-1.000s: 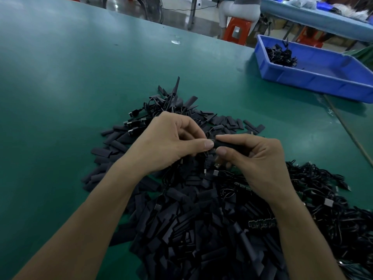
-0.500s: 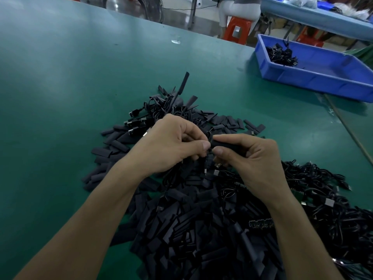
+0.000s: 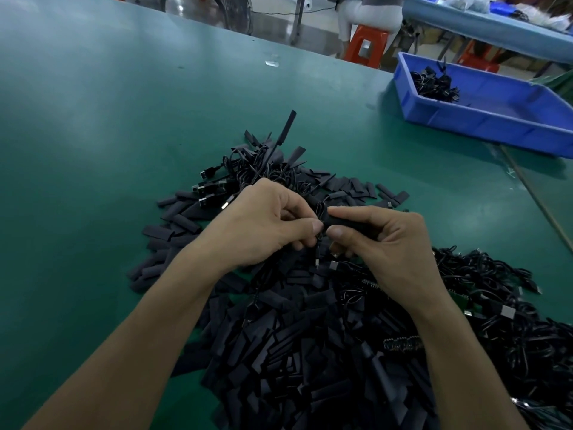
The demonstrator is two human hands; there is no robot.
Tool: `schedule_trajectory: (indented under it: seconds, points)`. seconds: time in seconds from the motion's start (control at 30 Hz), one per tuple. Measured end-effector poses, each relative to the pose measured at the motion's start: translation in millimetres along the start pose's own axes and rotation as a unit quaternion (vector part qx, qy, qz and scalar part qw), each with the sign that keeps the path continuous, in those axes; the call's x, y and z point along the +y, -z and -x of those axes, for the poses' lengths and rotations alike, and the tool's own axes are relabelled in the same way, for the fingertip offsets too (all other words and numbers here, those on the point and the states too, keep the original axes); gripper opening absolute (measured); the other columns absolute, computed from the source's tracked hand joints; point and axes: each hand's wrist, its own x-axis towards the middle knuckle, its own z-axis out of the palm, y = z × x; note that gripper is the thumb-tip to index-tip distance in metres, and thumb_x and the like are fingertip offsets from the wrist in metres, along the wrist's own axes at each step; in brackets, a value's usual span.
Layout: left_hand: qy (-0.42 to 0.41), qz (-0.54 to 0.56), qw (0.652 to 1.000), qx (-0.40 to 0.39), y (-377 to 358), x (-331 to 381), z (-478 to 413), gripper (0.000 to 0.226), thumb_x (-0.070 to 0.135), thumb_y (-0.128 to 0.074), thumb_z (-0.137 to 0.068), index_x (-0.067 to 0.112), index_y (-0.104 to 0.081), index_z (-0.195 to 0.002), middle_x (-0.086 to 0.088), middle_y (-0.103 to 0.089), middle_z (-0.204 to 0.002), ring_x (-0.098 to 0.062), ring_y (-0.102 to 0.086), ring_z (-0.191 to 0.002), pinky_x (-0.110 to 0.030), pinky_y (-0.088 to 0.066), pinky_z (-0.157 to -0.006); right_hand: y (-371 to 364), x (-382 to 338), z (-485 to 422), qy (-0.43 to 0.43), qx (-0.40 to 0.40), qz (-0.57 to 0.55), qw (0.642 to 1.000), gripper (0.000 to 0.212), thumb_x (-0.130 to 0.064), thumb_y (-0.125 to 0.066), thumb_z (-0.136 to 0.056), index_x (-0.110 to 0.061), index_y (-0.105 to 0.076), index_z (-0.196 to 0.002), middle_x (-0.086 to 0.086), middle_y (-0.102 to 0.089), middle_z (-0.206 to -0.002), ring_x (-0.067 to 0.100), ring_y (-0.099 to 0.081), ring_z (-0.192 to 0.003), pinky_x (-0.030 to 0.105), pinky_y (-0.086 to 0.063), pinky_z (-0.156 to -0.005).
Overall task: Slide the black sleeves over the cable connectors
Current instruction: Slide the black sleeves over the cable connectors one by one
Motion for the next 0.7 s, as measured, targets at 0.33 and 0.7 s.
schedule_trajectory:
  seconds: [0.33,0.7]
  points:
    - [-0.015,0.033,0.997,0.068,-9,1,0,0.013,0.023,-0.073,-0.091,0.02,-0.076,-0.078,0.008,-0.076,-0.071,-0.008,-0.071,-0.063,-0.019,-0.056,-0.065,-20,3,5,-0.035,0.24,-0.043,0.969,0.021,-0.025,-0.082,-0.081,-0.028,-0.074,-0.1,-0.004,-0.078,-0.087,0.016,-0.075,-0.082,0.033,-0.062,-0.076]
    - [-0.072,0.071,0.99,0.097,-31,6,1,0.011,0.02,-0.071,-0.093,0.015,-0.078,-0.087,0.004,-0.077,-0.074,-0.008,-0.074,-0.067,-0.022,-0.058,-0.064,-44,-9,3,-0.003,0.272,-0.091,0.958,0.033,-0.022,-0.077,-0.088,-0.036,-0.067,-0.115,-0.003,-0.078,-0.086,0.013,-0.075,-0.08,0.024,-0.059,-0.071]
